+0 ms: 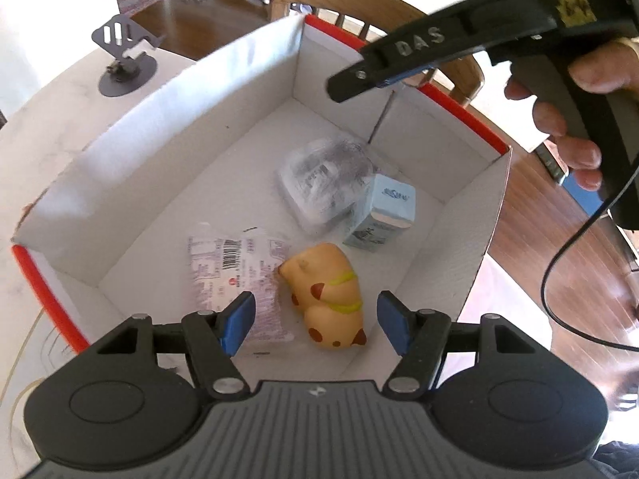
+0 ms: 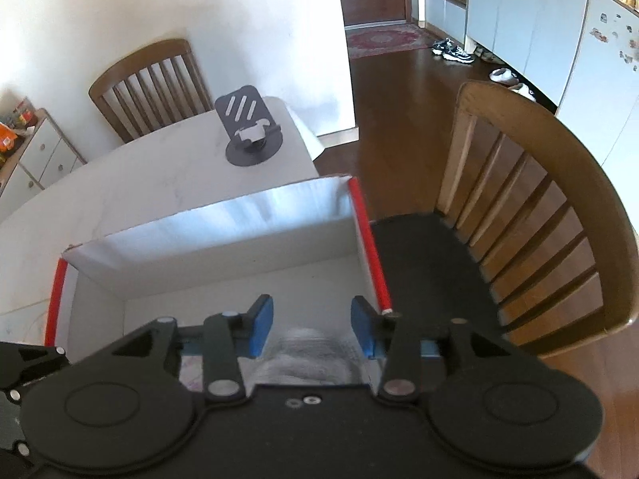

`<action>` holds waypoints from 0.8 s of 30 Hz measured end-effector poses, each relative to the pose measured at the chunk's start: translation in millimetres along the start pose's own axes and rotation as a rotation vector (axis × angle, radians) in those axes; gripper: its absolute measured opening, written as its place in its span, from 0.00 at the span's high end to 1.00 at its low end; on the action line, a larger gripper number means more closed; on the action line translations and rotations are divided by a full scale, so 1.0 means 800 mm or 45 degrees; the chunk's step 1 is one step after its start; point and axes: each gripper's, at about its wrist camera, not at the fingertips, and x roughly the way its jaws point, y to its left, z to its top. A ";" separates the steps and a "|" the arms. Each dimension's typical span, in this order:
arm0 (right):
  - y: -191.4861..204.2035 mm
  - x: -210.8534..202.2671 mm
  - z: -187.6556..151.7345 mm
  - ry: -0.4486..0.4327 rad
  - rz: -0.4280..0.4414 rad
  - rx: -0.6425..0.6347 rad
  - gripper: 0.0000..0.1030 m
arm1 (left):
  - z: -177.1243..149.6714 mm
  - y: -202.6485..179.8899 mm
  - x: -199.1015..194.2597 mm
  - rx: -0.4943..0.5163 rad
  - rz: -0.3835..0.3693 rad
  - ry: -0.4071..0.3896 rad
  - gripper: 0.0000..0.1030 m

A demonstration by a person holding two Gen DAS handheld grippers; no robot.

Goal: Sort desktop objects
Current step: 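Open the left tool dropping the duck while the right tool drops the wrapper, then withdraw both tools from the shoebox back over the pile of items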

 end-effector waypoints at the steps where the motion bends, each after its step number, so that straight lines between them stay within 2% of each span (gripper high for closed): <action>1: 0.001 -0.003 -0.001 -0.002 -0.004 0.003 0.59 | -0.001 0.001 -0.002 -0.004 0.004 -0.008 0.36; 4: 0.005 -0.011 -0.006 -0.004 -0.002 0.014 0.59 | -0.010 -0.003 -0.015 -0.008 0.010 -0.036 0.36; 7: 0.013 -0.018 -0.013 -0.001 0.005 0.005 0.59 | -0.002 -0.004 -0.023 -0.009 0.015 -0.054 0.36; 24: 0.065 -0.045 -0.055 0.040 0.087 -0.036 0.56 | -0.052 -0.020 -0.082 -0.048 0.043 -0.181 0.35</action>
